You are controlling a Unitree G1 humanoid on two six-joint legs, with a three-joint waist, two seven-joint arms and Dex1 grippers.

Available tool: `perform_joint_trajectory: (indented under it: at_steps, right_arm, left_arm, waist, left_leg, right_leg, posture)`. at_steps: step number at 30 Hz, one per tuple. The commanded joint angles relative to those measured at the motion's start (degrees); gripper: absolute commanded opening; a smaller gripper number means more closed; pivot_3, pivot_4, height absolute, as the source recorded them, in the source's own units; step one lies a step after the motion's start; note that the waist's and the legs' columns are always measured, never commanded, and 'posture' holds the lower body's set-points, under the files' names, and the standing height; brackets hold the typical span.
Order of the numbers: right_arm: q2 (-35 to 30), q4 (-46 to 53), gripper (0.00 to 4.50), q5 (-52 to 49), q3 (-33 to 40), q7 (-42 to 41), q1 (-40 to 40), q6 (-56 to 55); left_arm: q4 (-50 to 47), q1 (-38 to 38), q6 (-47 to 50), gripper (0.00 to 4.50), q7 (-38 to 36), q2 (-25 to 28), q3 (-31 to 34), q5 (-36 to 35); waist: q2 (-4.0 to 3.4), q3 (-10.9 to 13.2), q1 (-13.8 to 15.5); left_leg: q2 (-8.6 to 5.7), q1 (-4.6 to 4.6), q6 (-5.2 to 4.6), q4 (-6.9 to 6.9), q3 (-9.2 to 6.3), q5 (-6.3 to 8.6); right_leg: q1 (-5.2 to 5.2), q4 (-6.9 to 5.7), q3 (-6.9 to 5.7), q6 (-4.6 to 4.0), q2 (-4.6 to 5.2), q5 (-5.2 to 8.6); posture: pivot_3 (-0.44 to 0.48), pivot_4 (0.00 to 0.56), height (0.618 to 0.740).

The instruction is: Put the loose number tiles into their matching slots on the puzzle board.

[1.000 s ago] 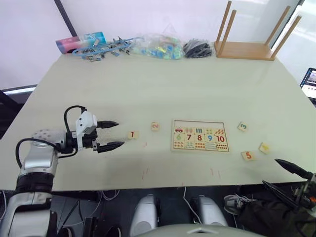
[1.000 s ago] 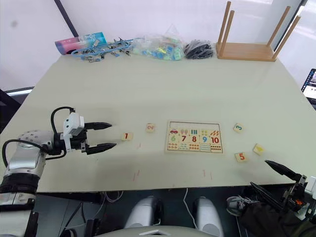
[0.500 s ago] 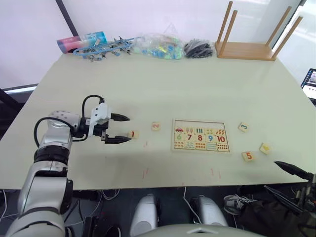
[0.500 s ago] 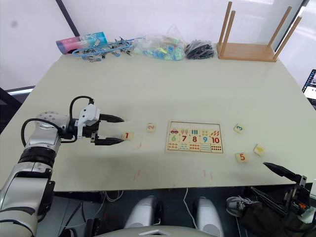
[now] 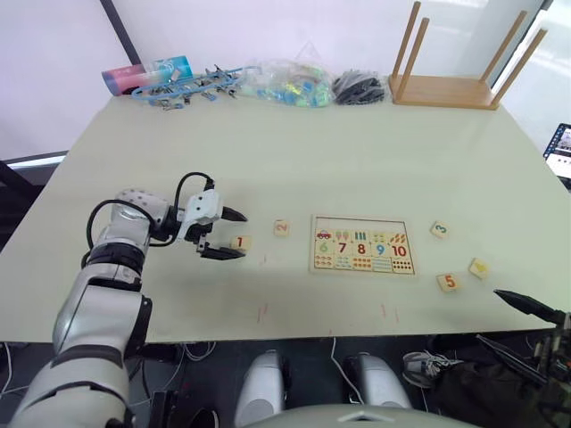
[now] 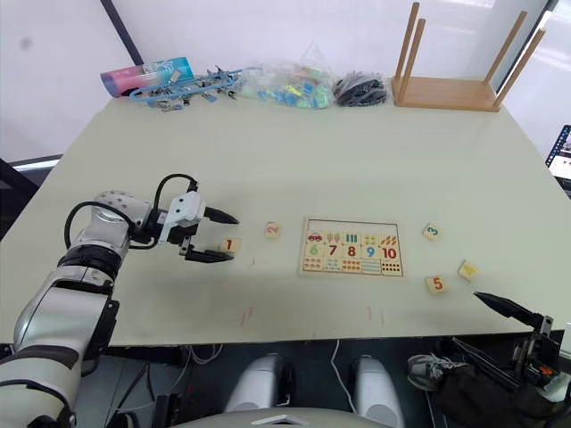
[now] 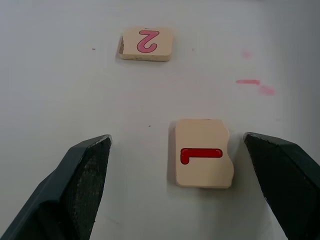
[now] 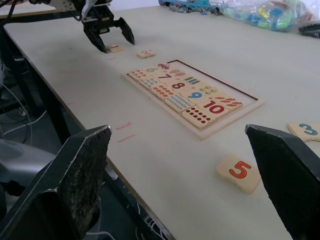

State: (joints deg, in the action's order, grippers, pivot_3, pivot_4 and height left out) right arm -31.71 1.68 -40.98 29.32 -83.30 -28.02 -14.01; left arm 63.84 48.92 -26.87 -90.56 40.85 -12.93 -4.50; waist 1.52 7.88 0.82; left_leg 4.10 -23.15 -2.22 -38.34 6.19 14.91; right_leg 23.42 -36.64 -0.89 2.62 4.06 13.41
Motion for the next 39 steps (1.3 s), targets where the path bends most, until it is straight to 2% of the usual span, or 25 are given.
perform_joint_trajectory:
  at_steps: [1,6,7,9,14,15,22,31,39]
  right_arm:
    - [-0.3,0.9,4.50,-1.0,1.4,-0.4,0.4,-0.9]
    - [-0.4,0.7,4.50,-0.9,1.5,-0.7,0.7,-1.0]
    - [-0.4,0.7,4.50,-0.9,1.5,-0.7,0.8,-1.0]
    - [-0.4,0.6,4.50,-0.9,1.5,-0.8,0.9,-1.1]
    - [-0.3,-0.1,4.50,-0.8,1.4,-1.3,1.1,-1.4]
    - [-0.3,-0.1,4.50,-0.8,1.4,-1.3,1.2,-1.4]
    - [0.1,-0.3,4.50,-0.7,1.1,-1.6,1.5,-1.7]
    - [1.9,0.2,4.50,-0.6,0.1,-1.0,1.8,-2.4]
    - [4.2,0.4,4.50,-0.1,0.4,0.5,1.4,-4.0]
  left_arm:
    - [1.9,0.7,-1.7,4.49,-1.9,0.9,-2.1,1.1]
    - [3.1,1.2,-1.5,4.49,-1.9,1.0,-3.1,0.6]
    - [3.1,1.2,-1.4,4.11,-1.9,1.0,-3.3,0.4]
    - [3.1,0.9,-1.3,3.65,-1.9,1.1,-3.9,-0.1]
    - [2.6,-0.1,0.1,1.22,-1.9,2.2,-6.2,-2.2]
    - [2.5,-0.1,0.1,0.96,-1.9,2.4,-6.4,-2.5]
    - [1.0,0.9,1.3,0.96,-1.9,3.2,-7.4,-5.5]
    - [-10.3,5.2,13.0,0.96,-1.9,5.2,-12.7,-14.8]
    - [-12.5,10.4,15.9,0.96,-1.9,0.6,-12.3,-12.8]
  waist:
    - [0.00,0.0,0.0]
    - [-0.01,0.0,0.0]
    - [-0.01,0.0,0.0]
    - [-0.04,0.0,0.0]
    - [-0.05,0.0,0.0]
    - [-0.05,-0.1,0.0]
    - [-0.07,-0.1,0.0]
    - [0.17,0.1,0.2]
    - [0.17,0.1,0.1]
  left_leg:
    - [0.00,0.00,0.00,0.00,0.00,0.00]
    - [0.01,0.07,0.00,-0.01,0.01,0.00]
    - [0.01,0.08,0.00,-0.01,0.01,0.00]
    - [0.01,0.14,0.00,-0.01,0.01,0.00]
    - [0.03,0.22,-0.01,-0.06,-0.02,-0.01]
    - [0.05,0.23,-0.01,-0.07,-0.02,-0.01]
    - [0.04,0.23,-0.01,-0.06,-0.01,-0.01]
    - [0.03,0.03,-0.01,-0.06,-0.08,0.00]
    - [-0.08,-0.06,-0.01,-0.08,-0.14,-0.01]
  right_leg:
    - [0.00,-0.01,0.00,0.00,0.00,0.00]
    - [-0.01,-0.06,0.02,0.00,0.00,0.00]
    - [-0.01,-0.06,0.02,0.00,0.00,0.00]
    - [-0.03,-0.07,0.03,0.00,0.00,0.00]
    - [-0.08,-0.15,0.02,0.00,0.01,0.00]
    - [-0.09,-0.15,0.02,0.00,0.01,0.00]
    - [-0.09,-0.15,0.04,0.00,0.00,0.00]
    - [-0.05,-0.11,-0.01,-0.01,0.00,0.00]
    - [-0.05,-0.07,-0.02,0.00,-0.02,0.01]
  posture:
    - [0.000,0.150,0.738]
    - [0.000,0.150,0.738]
    - [0.000,0.150,0.738]
    - [0.000,0.150,0.738]
    - [0.000,0.150,0.738]
    - [0.000,0.150,0.738]
    - [0.000,0.150,0.738]
    - [0.000,0.150,0.738]
    - [0.000,0.150,0.738]
